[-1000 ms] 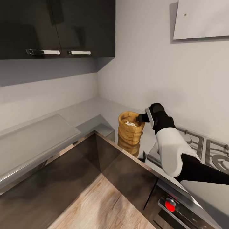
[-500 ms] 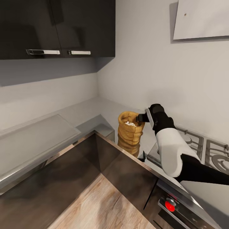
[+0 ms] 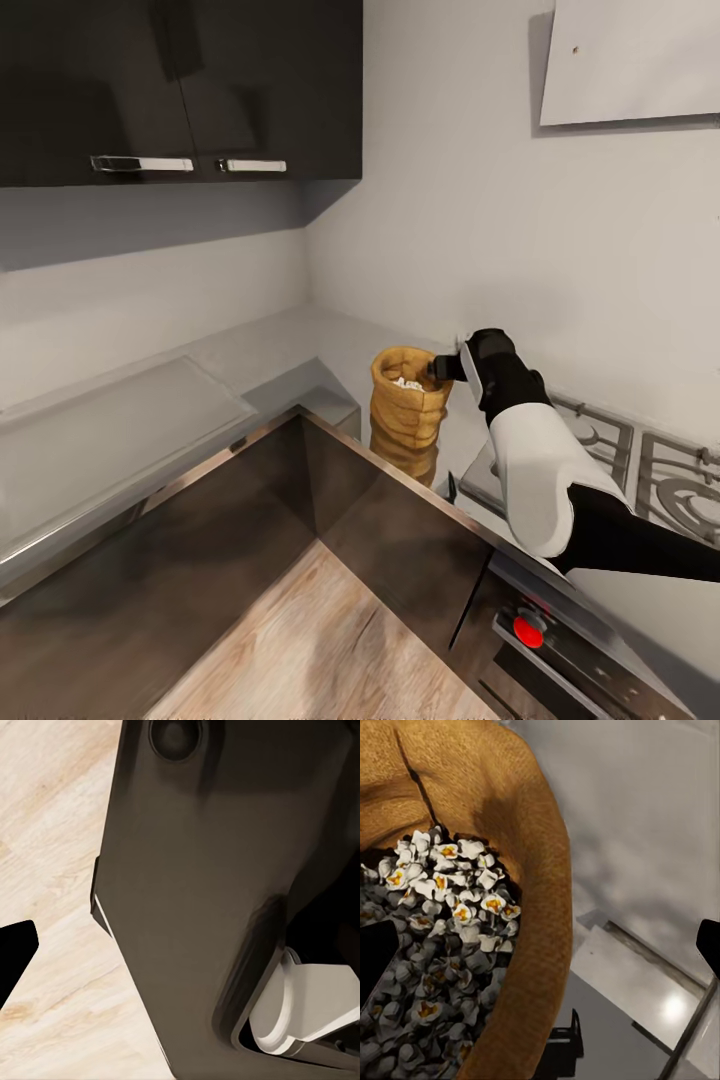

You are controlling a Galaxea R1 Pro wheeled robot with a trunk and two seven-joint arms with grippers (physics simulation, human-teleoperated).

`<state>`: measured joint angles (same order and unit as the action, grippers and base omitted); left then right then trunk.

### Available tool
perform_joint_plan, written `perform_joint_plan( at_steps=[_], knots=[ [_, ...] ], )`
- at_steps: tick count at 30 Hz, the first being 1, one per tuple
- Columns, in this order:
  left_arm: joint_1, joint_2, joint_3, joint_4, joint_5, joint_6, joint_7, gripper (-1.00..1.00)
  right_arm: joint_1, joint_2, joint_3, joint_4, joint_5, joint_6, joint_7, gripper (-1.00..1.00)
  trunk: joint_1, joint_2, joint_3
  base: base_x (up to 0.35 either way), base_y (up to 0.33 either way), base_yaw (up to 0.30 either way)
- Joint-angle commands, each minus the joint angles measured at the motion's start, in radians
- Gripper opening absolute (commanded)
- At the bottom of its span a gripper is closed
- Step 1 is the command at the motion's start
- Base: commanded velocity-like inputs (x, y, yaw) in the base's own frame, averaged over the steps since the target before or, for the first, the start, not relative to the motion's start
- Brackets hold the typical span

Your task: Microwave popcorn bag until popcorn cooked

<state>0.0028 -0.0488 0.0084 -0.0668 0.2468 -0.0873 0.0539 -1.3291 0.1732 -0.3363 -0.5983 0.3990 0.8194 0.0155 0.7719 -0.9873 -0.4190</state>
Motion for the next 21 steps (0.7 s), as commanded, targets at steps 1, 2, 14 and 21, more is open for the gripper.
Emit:
perform_joint_plan(
  at_steps=[1, 2, 14, 21],
  knots=[
    [0.0, 0.0, 0.0, -0.002, 0.003, -0.002, 0.003, 1.0, -0.001, 0.001, -0.006, -0.001, 0.003, -0.008, 0.001, 1.0, 0.0, -0.001, -0.001, -0.006, 0.0, 0.0],
    [0.0, 0.0, 0.0, -0.002, 0.003, -0.002, 0.003, 1.0, -0.001, 0.001, -0.006, 0.0, 0.003, -0.023, 0.001, 1.0, 0.0, -0.001, -0.001, -0.004, 0.0, 0.0],
    [0.0, 0.0, 0.001, -0.002, 0.003, -0.002, 0.003, 1.0, 0.006, -0.009, -0.01, 0.067, 0.002, -0.103, 0.0, 1.0, 0.0, -0.001, -0.001, 0.0, 0.0, 0.0],
    [0.0, 0.0, 0.001, -0.002, 0.003, -0.002, 0.003, 1.0, 0.014, -0.009, -0.011, 0.068, 0.001, -0.102, 0.001, 1.0, 0.0, -0.001, -0.001, 0.0, 0.0, 0.0]
  ],
)
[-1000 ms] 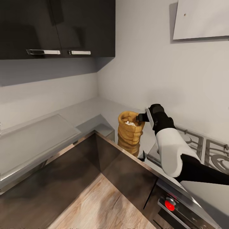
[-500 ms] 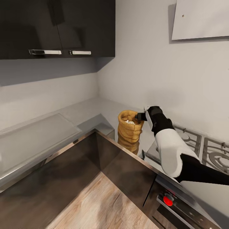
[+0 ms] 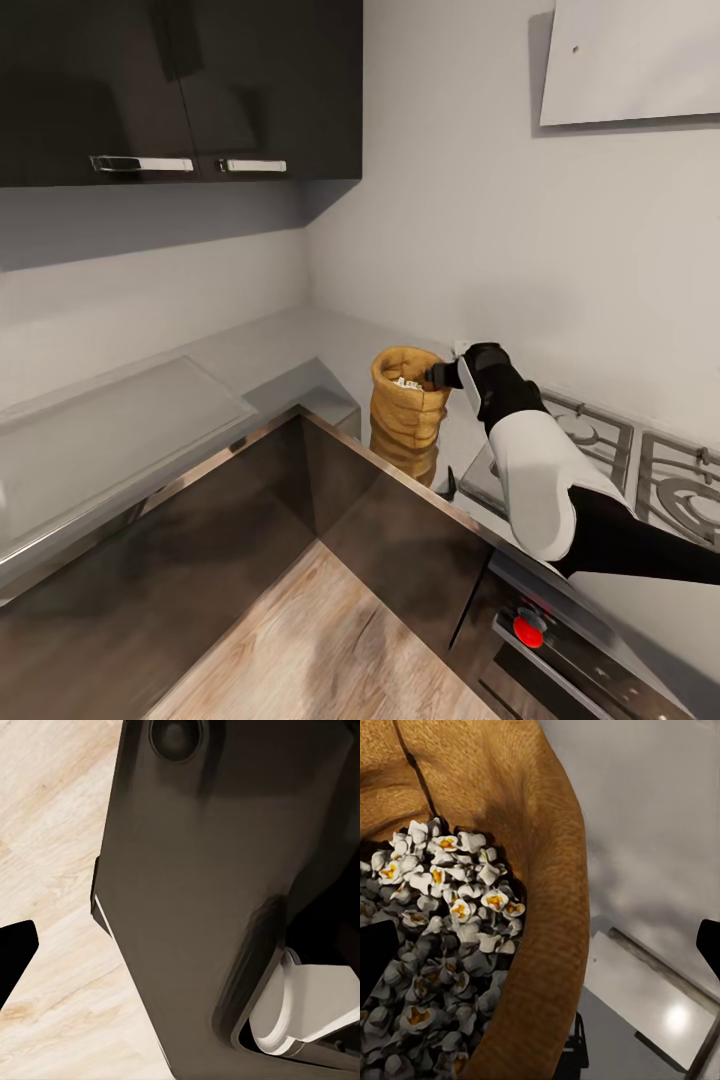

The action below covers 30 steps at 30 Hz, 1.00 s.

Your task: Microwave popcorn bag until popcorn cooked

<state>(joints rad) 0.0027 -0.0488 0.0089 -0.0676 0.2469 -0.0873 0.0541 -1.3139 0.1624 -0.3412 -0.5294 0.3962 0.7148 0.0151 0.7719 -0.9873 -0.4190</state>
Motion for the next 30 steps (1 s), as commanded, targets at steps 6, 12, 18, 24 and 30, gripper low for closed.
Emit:
perform_joint_plan(
  at_steps=[6, 12, 18, 24, 30],
  knots=[
    [0.0, 0.0, 0.0, -0.001, 0.003, -0.002, 0.003, 1.0, -0.001, 0.0, -0.006, 0.0, 0.004, 0.01, 0.007, 1.0, 0.0, -0.001, -0.001, 0.0, 0.0, 0.0],
    [0.0, 0.0, 0.0, -0.001, 0.003, -0.002, 0.003, 1.0, -0.001, 0.0, -0.007, 0.052, 0.006, 0.007, 0.004, 1.0, 0.0, -0.001, -0.001, 0.0, 0.0, 0.0],
    [0.0, 0.0, 0.0, -0.001, 0.003, -0.002, 0.003, 1.0, -0.001, -0.001, -0.008, 0.054, 0.009, 0.006, 0.005, -1.0, 0.0, -0.001, -0.001, 0.0, 0.0, 0.0],
    [0.0, 0.0, 0.0, -0.001, 0.003, -0.002, 0.003, 1.0, -0.001, -0.001, -0.008, 0.053, 0.01, 0.006, 0.005, -1.0, 0.0, -0.001, -0.001, 0.0, 0.0, 0.0],
    [0.0, 0.0, 0.0, -0.001, 0.003, -0.002, 0.003, 1.0, -0.001, -0.001, -0.007, 0.041, 0.012, 0.015, 0.006, -1.0, 0.0, -0.001, -0.001, 0.0, 0.0, 0.0]
  ],
)
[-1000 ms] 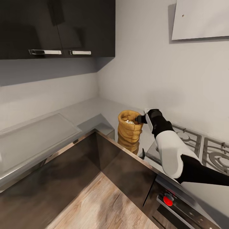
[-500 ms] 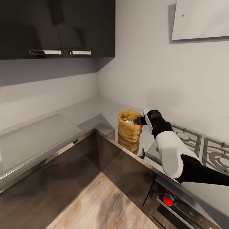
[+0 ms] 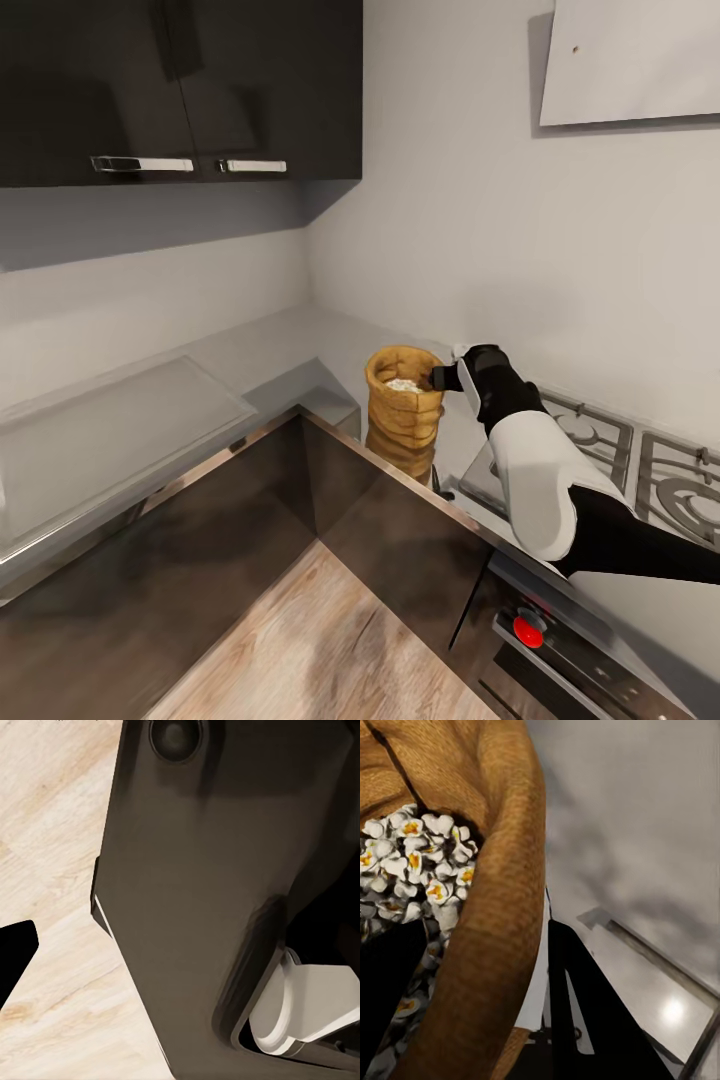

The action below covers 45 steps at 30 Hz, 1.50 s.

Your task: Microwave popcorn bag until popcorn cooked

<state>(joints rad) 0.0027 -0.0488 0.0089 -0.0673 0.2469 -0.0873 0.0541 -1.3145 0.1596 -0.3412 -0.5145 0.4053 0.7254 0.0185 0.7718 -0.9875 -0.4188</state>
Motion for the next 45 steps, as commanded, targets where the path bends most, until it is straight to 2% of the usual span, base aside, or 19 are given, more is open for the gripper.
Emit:
perform_joint_plan(
  at_steps=[1, 6, 8, 11, 14, 23, 27, 29, 30, 45],
  knots=[
    [0.0, 0.0, 0.0, -0.002, 0.003, -0.002, 0.003, 1.0, 0.0, 0.002, -0.007, 0.026, 0.003, 0.006, 0.002, -1.0, 0.0, -0.001, -0.001, 0.0, 0.0, 0.0],
    [0.0, 0.0, 0.0, -0.001, 0.003, -0.002, 0.003, 1.0, 0.0, 0.002, -0.012, 0.024, 0.002, 0.023, 0.002, -1.0, 0.0, -0.001, -0.001, 0.0, 0.0, 0.0],
    [0.0, 0.0, 0.0, -0.001, 0.003, -0.002, 0.003, 1.0, 0.0, 0.002, -0.012, 0.0, 0.001, 0.061, 0.002, -1.0, 0.0, -0.001, -0.001, 0.0, 0.0, 0.0],
    [0.0, 0.0, 0.0, -0.001, 0.003, -0.002, 0.003, 1.0, 0.0, 0.004, -0.008, -0.101, -0.001, 0.159, 0.003, -1.0, 0.0, -0.001, -0.001, 0.0, 0.0, 0.0],
    [0.0, 0.0, 0.0, -0.001, 0.003, -0.002, 0.003, 1.0, 0.0, 0.005, -0.007, -0.152, -0.003, 0.243, 0.003, -1.0, 0.0, -0.001, -0.001, 0.0, 0.0, 0.0],
    [0.0, 0.0, 0.0, -0.001, 0.003, -0.002, 0.003, 1.0, 0.0, 0.005, -0.007, -0.169, -0.003, 0.318, 0.003, -1.0, 0.0, -0.001, -0.001, 0.0, 0.0, 0.0],
    [0.0, 0.0, -0.001, -0.003, 0.003, -0.002, 0.002, 1.0, 0.0, 0.005, -0.005, -0.231, -0.002, 0.322, 0.003, -1.0, 0.0, -0.001, -0.001, -0.006, 0.0, 0.0],
    [0.0, -0.002, 0.0, -0.002, 0.005, -0.002, 0.011, 1.0, 0.0, 0.004, -0.001, -0.34, 0.004, 0.322, 0.003, -1.0, 0.0, -0.001, -0.001, -0.288, 0.0, 0.0],
    [0.0, -0.003, 0.0, -0.002, 0.006, -0.003, 0.012, 1.0, 0.0, 0.002, 0.001, -0.365, 0.006, 0.322, 0.003, -1.0, 0.0, -0.001, -0.001, -0.344, 0.0, 0.0],
    [0.0, -0.006, -0.001, 0.003, 0.003, -0.003, 0.012, 1.0, 0.0, 0.002, 0.019, -0.404, 0.01, 0.322, 0.005, -1.0, 0.0, -0.001, -0.001, -0.346, 0.0, 0.0]
  ],
)
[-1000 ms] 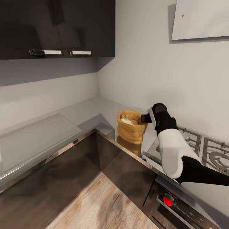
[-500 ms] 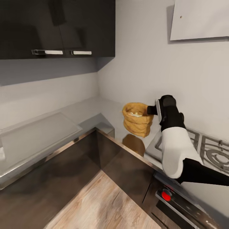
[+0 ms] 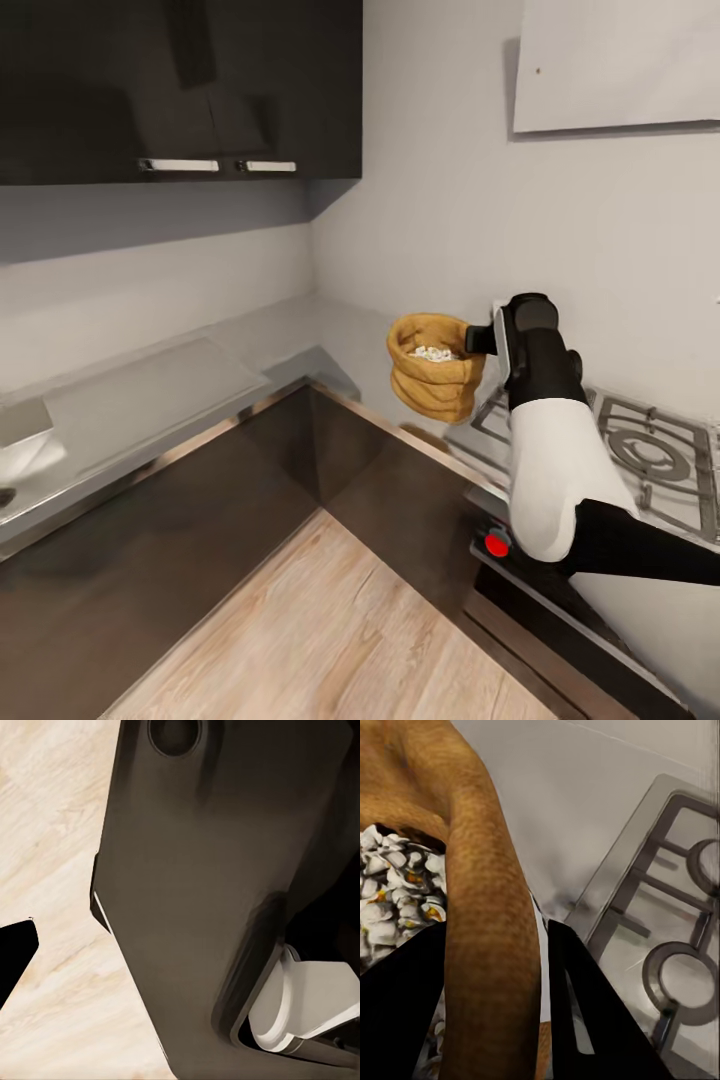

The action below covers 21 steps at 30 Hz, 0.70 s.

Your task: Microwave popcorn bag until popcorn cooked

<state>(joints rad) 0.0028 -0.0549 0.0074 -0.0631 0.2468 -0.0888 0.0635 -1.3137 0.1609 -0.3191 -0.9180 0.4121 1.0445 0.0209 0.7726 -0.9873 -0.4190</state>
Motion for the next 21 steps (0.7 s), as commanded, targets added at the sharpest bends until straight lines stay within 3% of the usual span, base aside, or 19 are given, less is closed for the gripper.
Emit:
perform_joint_plan(
  at_steps=[1, 9, 21],
  knots=[
    [0.0, 0.0, 0.0, -0.001, 0.003, -0.002, 0.003, 1.0, -0.001, 0.001, -0.002, -0.001, 0.003, 0.003, 0.002, -1.0, -0.001, -0.001, -0.001, -0.346, 0.0, 0.0],
    [0.0, 0.003, 0.002, -0.004, 0.005, -0.001, 0.002, 1.0, -0.001, 0.002, -0.004, -0.001, 0.004, 0.003, 0.001, -1.0, -0.001, -0.001, 0.008, -0.304, 0.0, 0.0],
    [0.0, 0.003, 0.002, -0.005, 0.005, 0.0, 0.002, 1.0, 0.008, 0.008, -0.008, 0.011, -0.007, 0.003, 0.006, -1.0, -0.001, -0.001, 0.027, -0.013, 0.0, 0.0]
  ],
)
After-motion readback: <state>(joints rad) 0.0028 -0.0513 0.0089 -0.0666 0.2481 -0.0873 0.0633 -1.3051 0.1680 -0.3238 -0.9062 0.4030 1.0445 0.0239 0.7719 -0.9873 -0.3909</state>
